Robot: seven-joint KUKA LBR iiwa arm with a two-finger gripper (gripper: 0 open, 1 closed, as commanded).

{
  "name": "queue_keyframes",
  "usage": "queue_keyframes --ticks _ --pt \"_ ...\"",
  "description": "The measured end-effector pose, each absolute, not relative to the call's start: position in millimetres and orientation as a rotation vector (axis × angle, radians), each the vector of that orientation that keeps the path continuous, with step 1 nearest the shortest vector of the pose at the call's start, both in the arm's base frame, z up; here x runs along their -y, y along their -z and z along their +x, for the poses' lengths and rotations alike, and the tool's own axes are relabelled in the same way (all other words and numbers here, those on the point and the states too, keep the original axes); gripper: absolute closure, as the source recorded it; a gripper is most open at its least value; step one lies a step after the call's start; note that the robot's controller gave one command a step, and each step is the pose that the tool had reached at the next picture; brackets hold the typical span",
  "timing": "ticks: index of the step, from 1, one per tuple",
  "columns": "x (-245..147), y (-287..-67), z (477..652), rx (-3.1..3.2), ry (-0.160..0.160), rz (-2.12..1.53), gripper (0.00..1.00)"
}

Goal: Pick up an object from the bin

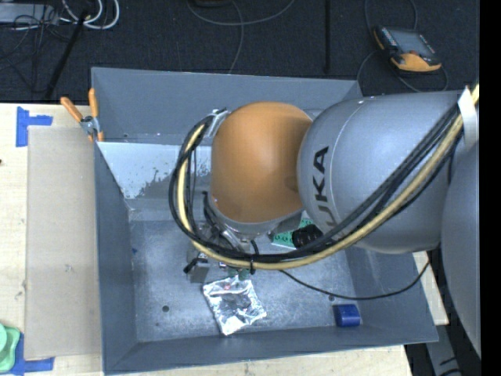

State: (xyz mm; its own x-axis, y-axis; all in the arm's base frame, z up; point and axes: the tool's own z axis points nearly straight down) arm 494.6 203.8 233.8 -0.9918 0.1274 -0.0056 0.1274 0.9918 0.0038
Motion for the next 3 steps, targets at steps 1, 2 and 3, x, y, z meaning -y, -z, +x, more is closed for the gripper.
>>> queue_keyframes --ticks 1,2,3 --pt "-162 -156 549.1 -3.062 0.006 0.721 1.00" --pt "-204 -154 583.5 -3.131 -0.002 0.238 1.00" --pt "-203 -153 583.1 -3.132 0.001 0.238 0.00"
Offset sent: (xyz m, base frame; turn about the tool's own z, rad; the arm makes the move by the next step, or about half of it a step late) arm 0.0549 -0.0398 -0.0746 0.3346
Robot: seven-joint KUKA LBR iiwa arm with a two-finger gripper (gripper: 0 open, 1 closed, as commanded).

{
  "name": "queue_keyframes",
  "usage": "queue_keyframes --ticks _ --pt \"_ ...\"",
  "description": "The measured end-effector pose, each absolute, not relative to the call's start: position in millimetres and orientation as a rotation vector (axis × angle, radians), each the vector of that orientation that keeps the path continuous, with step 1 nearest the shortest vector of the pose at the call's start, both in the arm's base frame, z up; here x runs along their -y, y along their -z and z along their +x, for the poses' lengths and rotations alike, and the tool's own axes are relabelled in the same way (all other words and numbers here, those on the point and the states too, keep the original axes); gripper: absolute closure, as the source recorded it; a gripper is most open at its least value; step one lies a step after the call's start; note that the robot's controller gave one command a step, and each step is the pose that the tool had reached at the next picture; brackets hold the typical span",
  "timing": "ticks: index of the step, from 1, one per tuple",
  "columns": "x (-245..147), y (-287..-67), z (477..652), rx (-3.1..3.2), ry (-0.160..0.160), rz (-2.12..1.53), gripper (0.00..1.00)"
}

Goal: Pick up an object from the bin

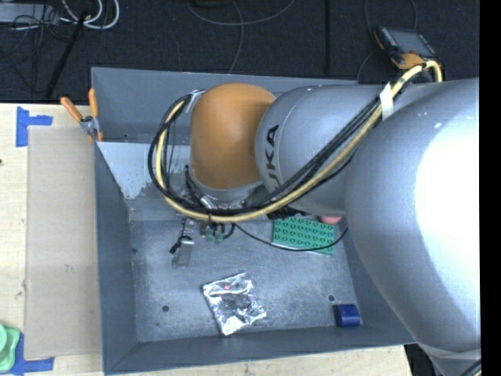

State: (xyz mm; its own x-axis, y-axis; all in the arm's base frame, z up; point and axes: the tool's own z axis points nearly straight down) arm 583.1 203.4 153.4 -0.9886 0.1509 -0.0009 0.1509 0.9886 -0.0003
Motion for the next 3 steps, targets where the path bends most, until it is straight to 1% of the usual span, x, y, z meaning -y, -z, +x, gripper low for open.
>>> queue_keyframes --ticks 1,2,3 --pt "-87 -155 565.4 -3.143 0.007 0.082 0.00" --pt "-103 -68 509.1 -3.129 0.000 -0.349 0.00" --pt "-103 -70 511.6 -3.122 -0.001 -0.343 1.00"
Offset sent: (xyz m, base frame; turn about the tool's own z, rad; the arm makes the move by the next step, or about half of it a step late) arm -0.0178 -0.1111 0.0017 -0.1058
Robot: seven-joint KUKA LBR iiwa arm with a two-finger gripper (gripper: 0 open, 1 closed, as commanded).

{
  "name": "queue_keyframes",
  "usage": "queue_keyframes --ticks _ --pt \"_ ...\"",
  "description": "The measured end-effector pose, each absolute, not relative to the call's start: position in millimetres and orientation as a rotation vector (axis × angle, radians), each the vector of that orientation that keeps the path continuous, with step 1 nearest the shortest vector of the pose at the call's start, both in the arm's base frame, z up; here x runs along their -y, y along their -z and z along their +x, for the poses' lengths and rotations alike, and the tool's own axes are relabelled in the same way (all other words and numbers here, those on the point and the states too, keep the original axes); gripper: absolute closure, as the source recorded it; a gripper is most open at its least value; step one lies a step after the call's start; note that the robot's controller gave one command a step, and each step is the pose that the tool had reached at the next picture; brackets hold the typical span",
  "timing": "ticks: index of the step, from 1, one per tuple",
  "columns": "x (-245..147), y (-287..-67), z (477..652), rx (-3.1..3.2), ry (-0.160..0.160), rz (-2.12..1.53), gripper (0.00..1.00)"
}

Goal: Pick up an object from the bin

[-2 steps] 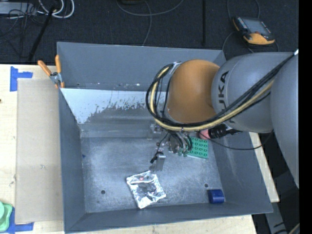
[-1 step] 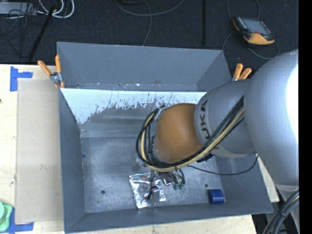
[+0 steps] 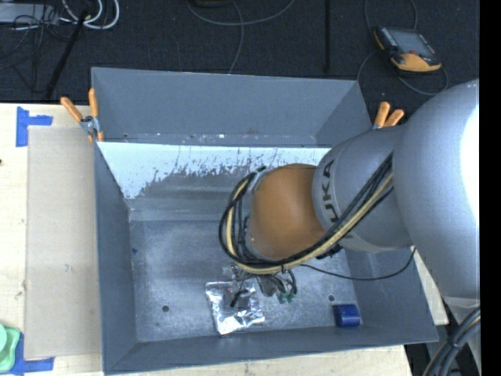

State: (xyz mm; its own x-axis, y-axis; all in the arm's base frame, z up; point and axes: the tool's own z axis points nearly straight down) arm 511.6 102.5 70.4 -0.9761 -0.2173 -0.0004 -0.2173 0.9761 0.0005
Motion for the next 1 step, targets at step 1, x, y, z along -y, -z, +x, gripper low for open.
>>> queue_keyframes --ticks 1 --pt "-78.4 -216.1 505.2 -3.109 0.001 -0.397 1.00"
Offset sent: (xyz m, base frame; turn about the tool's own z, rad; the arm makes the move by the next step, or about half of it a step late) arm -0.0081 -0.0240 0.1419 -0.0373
